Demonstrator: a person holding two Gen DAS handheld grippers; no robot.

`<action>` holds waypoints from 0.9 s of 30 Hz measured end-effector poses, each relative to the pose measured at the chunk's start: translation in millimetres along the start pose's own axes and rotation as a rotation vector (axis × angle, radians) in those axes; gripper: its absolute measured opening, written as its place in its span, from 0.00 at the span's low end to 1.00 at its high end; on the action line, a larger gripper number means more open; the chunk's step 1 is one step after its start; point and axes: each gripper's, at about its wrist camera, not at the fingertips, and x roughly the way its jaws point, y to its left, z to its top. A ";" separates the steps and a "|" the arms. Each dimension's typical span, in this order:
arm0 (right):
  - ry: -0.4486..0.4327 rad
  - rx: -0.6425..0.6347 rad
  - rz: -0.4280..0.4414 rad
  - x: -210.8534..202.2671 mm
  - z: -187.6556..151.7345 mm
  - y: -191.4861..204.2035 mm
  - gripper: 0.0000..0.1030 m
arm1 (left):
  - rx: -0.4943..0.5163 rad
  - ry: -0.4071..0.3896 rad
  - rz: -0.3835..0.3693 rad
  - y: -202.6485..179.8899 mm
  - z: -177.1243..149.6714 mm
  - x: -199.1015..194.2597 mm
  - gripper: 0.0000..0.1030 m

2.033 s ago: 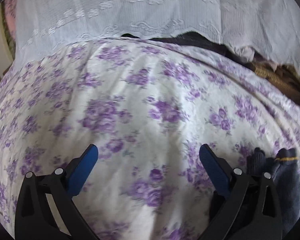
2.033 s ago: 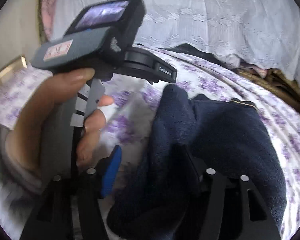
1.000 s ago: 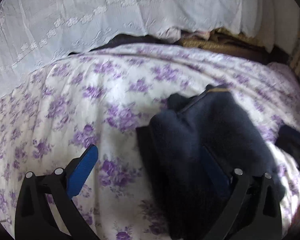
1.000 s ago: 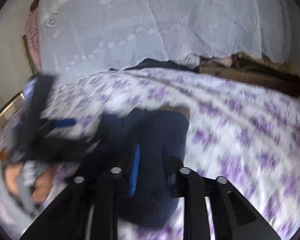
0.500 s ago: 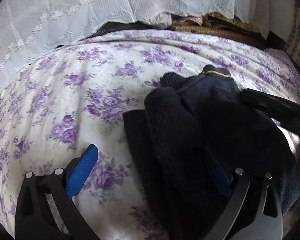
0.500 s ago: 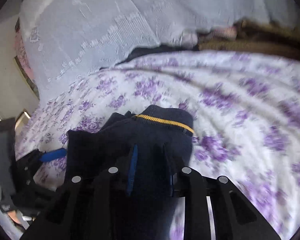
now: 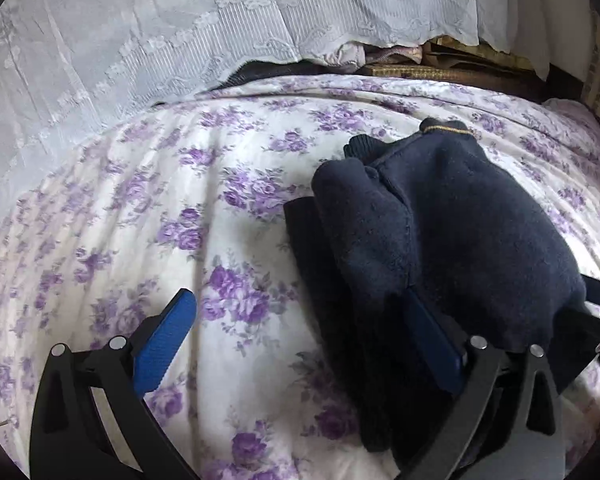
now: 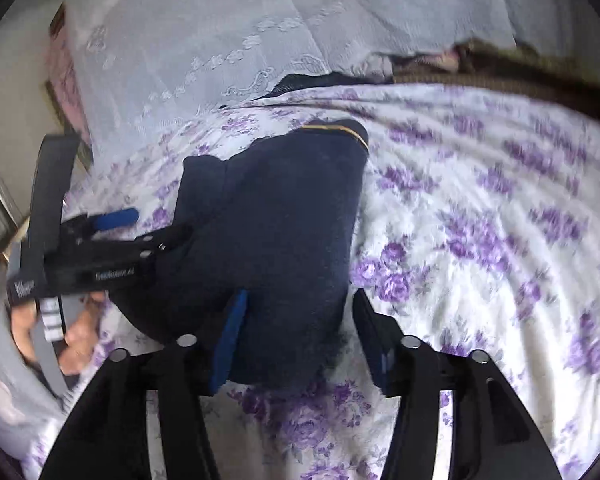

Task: Fold small clothes
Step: 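Lower the folded end onto the bundle and open the right gripper, then grasp the folded navy cardigan bundle with both grippers from its sides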

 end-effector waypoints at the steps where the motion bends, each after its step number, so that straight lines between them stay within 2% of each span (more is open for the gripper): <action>1: -0.005 -0.002 -0.003 -1.8 0.5 1.0 0.55 | 0.010 -0.015 0.022 -2.2 -2.2 -3.9 0.96; 5: -0.079 -0.065 -0.062 -18.3 3.6 16.3 0.54 | 0.041 -0.058 0.080 -9.5 -7.9 -14.6 0.96; 8: -0.154 -0.091 -0.098 -31.2 11.2 23.6 0.49 | 0.029 -0.052 0.067 -7.3 -6.8 -14.7 0.96; 10: -0.180 -0.089 -0.088 -34.3 21.4 27.4 0.42 | 0.017 -0.046 0.054 -5.2 -6.4 -14.6 0.96; 13: -0.181 -0.099 -0.079 -25.8 36.3 33.4 0.40 | 0.020 -0.046 0.056 -5.4 -5.9 -13.9 0.96; 16: -0.067 -0.108 -0.110 9.7 34.1 30.7 0.41 | 0.022 -0.046 0.057 -5.2 -6.1 -12.4 0.96; 17: -0.075 -0.096 -0.123 18.9 26.5 24.0 0.44 | 0.021 -0.045 0.056 -6.5 -6.5 -12.4 0.96; 18: -0.079 -0.072 -0.100 21.3 23.9 17.1 0.50 | 0.020 -0.043 0.053 -6.9 -6.6 -11.7 0.96; 20: -0.048 0.012 -0.036 20.6 28.1 3.2 0.51 | 0.021 -0.042 0.051 -7.3 -6.6 -11.1 0.96; 22: -0.060 0.065 -0.005 15.3 26.4 -4.5 0.51 | 0.024 -0.044 0.052 -8.0 -6.4 -11.0 0.96; 27: -0.128 0.035 -0.040 -4.5 25.8 2.2 0.52 | 0.020 -0.040 0.048 -8.4 -6.5 -10.9 0.96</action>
